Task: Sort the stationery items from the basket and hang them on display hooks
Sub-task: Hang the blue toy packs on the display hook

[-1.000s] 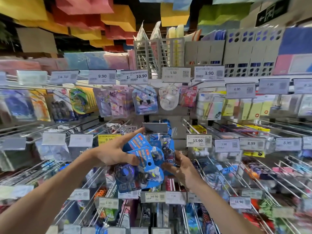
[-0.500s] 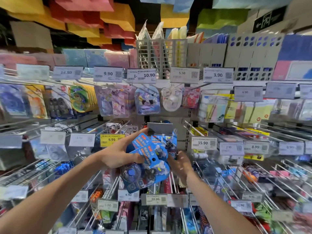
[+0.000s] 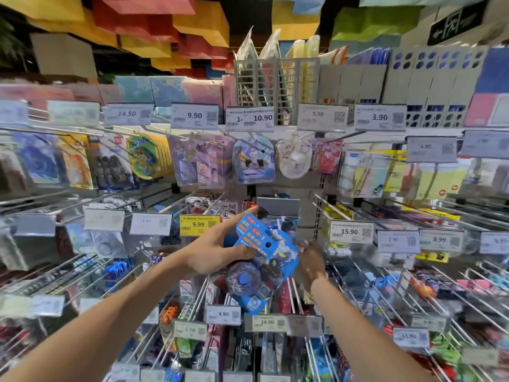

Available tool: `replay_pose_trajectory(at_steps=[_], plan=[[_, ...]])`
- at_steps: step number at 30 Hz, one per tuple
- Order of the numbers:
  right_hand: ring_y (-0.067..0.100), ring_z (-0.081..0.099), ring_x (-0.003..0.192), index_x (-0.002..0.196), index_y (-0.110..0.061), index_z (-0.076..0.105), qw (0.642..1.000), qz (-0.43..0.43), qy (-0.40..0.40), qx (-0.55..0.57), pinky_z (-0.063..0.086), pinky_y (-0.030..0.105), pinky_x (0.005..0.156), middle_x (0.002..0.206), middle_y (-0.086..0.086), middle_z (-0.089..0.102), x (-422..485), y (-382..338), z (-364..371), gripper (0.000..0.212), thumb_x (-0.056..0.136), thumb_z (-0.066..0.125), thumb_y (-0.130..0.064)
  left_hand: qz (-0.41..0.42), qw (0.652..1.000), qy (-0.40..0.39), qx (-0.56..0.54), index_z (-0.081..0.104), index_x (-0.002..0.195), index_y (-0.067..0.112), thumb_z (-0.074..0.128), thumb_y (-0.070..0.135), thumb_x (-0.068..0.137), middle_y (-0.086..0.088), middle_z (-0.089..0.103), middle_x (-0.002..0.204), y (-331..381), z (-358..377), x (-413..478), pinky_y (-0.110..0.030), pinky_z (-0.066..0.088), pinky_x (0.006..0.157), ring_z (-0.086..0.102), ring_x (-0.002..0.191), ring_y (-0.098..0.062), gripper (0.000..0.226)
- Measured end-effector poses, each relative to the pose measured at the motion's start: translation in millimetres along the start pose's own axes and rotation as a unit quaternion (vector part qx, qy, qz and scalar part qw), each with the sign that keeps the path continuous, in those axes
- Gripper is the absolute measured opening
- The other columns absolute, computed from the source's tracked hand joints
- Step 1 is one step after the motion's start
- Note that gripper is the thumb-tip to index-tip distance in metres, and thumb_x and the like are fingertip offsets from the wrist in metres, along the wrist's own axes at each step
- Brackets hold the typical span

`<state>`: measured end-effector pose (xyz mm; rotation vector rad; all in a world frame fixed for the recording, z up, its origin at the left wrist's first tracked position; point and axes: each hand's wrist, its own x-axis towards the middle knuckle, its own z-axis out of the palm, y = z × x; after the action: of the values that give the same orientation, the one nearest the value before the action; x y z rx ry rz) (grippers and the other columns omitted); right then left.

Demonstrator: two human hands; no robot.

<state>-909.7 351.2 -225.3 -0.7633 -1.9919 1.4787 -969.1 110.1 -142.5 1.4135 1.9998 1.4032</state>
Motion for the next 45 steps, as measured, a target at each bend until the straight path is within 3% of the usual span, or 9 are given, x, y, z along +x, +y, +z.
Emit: replay_pose_trajectory(at_steps=[5, 10, 18, 22, 24, 28, 31, 36, 45], plan=[[0.022, 0.064, 0.059, 0.071, -0.015, 0.066, 0.972, 0.01, -0.057, 0.228, 0.052, 0.028, 0.053, 0.069, 0.009, 0.067, -39.7, -11.7, -23.3, 0.043, 0.092, 0.066, -0.053, 0.022, 0.999, -0.007, -0.027, 0.022, 0.16, 0.031, 0.059, -0.003, 0.1, -0.008, 0.066, 0.14, -4.3, 1.6, 2.5, -0.04, 0.048, 0.112, 0.057, 0.135, -0.03, 0.078], [0.022, 0.071, 0.068, 0.066, -0.019, 0.073, 0.944, -0.088, -0.248, 0.2, 0.055, 0.034, 0.068, 0.073, 0.009, 0.071, -78.0, -0.1, -42.9, 0.061, 0.078, 0.066, -0.078, 0.033, 0.998, 0.005, -0.052, 0.018, 0.162, 0.028, 0.059, 0.003, 0.102, -0.005, 0.065, 0.141, -11.4, 10.5, 4.5, -0.033, 0.05, 0.107, 0.059, 0.134, -0.024, 0.077], [0.036, 0.071, 0.106, 0.115, -0.022, 0.07, 0.946, -0.133, -0.211, 0.209, 0.06, 0.053, 0.089, 0.111, 0.014, 0.075, -95.1, 6.0, -30.5, 0.033, 0.083, 0.074, -0.014, 0.032, 0.998, 0.0, -0.061, 0.01, 0.164, 0.039, 0.063, 0.016, 0.102, 0.001, 0.07, 0.134, -9.8, 26.2, 0.7, -0.029, 0.052, 0.104, 0.065, 0.126, -0.018, 0.084], [0.031, 0.073, 0.104, 0.114, -0.014, 0.07, 0.945, -0.058, -0.232, 0.223, 0.06, 0.039, 0.078, 0.114, 0.015, 0.075, -83.0, 27.3, -55.9, 0.023, 0.092, 0.072, -0.007, 0.017, 0.999, -0.04, 0.019, -0.001, 0.16, 0.053, 0.07, 0.032, 0.097, 0.015, 0.073, 0.076, -4.9, 23.4, -2.2, -0.015, 0.051, 0.066, 0.065, 0.067, -0.001, 0.097], [0.028, 0.073, 0.101, 0.116, -0.01, 0.067, 0.953, -0.004, -0.213, 0.218, 0.059, 0.035, 0.075, 0.111, 0.014, 0.076, -74.2, 45.6, -72.1, 0.022, 0.096, 0.066, -0.002, 0.012, 0.997, -0.048, 0.061, -0.005, 0.157, 0.059, 0.075, 0.036, 0.094, 0.011, 0.075, 0.078, -3.4, 16.7, -2.0, -0.018, 0.052, 0.067, 0.065, 0.066, -0.005, 0.104], [0.024, 0.075, 0.1, 0.118, -0.019, 0.07, 0.96, 0.021, -0.152, 0.233, 0.062, 0.038, 0.078, 0.109, 0.006, 0.078, -59.7, 63.7, -86.8, 0.026, 0.101, 0.058, -0.003, -0.02, 0.986, -0.067, 0.149, -0.013, 0.146, 0.073, 0.086, 0.036, 0.083, 0.001, 0.08, 0.089, -1.8, 5.3, -3.2, -0.034, 0.063, 0.074, 0.074, 0.074, -0.022, 0.123], [0.014, 0.071, 0.108, 0.109, -0.029, 0.075, 0.971, -0.006, -0.144, 0.192, 0.055, 0.039, 0.095, 0.113, -0.008, 0.076, -57.2, 49.2, -81.3, 0.022, 0.102, 0.061, -0.015, -0.029, 0.982, -0.082, 0.169, -0.018, 0.144, 0.073, 0.091, 0.033, 0.078, 0.006, 0.08, 0.09, -1.0, 3.6, -2.5, -0.025, 0.061, 0.069, 0.076, 0.075, -0.015, 0.134], [-0.001, 0.07, 0.098, 0.094, -0.041, 0.077, 0.976, -0.083, -0.146, 0.141, 0.057, 0.019, 0.082, 0.101, -0.019, 0.076, -60.1, 14.0, -59.0, 0.034, 0.103, 0.059, -0.014, -0.03, 0.971, -0.083, 0.22, -0.027, 0.144, 0.068, 0.094, 0.038, 0.072, 0.016, 0.079, 0.088, -0.5, 5.1, 2.2, -0.014, 0.056, 0.065, 0.075, 0.073, -0.008, 0.143], [0.032, 0.065, 0.089, 0.095, -0.004, 0.068, 0.984, -0.151, -0.056, 0.077, 0.049, 0.039, 0.079, 0.094, 0.016, 0.072, -48.7, 7.2, -31.8, 0.019, 0.101, 0.062, -0.021, -0.005, 0.954, -0.051, 0.295, -0.028, 0.146, 0.064, 0.091, 0.038, 0.076, 0.016, 0.075, 0.075, -6.0, 6.0, 0.2, -0.016, 0.052, 0.054, 0.069, 0.057, -0.007, 0.141]])
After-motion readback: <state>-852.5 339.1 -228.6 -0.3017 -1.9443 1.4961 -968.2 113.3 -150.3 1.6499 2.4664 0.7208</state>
